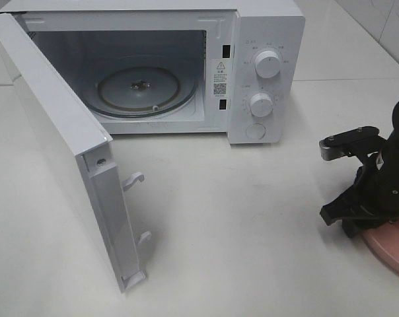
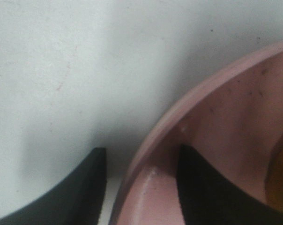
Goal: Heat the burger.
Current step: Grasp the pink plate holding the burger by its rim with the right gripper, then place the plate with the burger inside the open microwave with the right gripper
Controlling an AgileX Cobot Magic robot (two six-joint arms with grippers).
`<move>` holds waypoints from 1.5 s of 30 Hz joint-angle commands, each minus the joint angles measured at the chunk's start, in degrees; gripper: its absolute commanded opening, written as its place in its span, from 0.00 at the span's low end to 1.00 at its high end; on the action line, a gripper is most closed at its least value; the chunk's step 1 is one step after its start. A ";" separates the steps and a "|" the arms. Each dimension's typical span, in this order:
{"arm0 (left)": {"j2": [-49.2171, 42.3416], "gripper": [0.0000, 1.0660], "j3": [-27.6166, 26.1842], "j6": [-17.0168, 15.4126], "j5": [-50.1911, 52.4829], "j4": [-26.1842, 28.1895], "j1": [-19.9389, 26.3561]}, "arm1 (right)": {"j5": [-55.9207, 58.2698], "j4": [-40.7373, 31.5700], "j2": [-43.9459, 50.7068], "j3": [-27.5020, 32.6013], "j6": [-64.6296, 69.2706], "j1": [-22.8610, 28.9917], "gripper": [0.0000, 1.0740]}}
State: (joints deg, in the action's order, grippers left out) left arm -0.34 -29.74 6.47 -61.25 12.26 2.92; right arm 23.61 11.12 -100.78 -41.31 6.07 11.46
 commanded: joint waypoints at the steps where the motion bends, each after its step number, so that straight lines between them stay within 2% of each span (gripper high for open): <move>1: -0.29 0.92 0.11 -0.11 -0.11 0.06 0.17 | 1.72 0.40 -1.15 0.17 2.35 -0.11 0.15; 2: -0.29 0.92 0.11 -0.11 -0.11 0.06 0.17 | 1.72 0.40 -1.15 0.17 2.35 -0.11 0.15; 3: -0.29 0.92 0.11 -0.11 -0.11 0.06 0.17 | 2.23 0.46 -1.15 0.17 2.75 -0.11 0.03; 5: -0.29 0.92 0.11 -0.11 -0.11 0.06 0.17 | 2.41 0.46 -1.15 0.17 2.75 -0.11 0.00; 15: -0.29 0.92 0.11 -0.11 -0.11 0.06 0.17 | 5.16 2.58 1.15 0.17 5.56 0.11 0.00; 23: -0.29 0.92 0.11 -0.11 -0.11 0.06 0.17 | 9.34 11.40 4.53 0.17 12.89 1.26 0.00; 30: -0.29 0.92 0.11 -0.11 -0.11 0.06 0.17 | 14.73 17.25 5.67 0.17 17.48 6.59 0.00; 33: -0.29 0.92 0.11 -0.11 -0.11 0.06 0.17 | 15.53 18.05 5.67 0.17 17.99 7.33 0.00; 35: -0.29 0.92 0.11 -0.11 -0.11 0.06 0.17 | 17.99 20.28 5.67 0.17 19.94 9.91 0.00; 45: -0.29 0.92 0.11 -0.11 -0.11 0.06 0.17 | 21.20 23.15 5.79 0.17 21.94 15.24 0.00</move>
State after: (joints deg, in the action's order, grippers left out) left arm -0.34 -29.74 6.47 -61.25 12.26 2.92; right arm 42.74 31.28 -95.74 -41.25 27.04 26.30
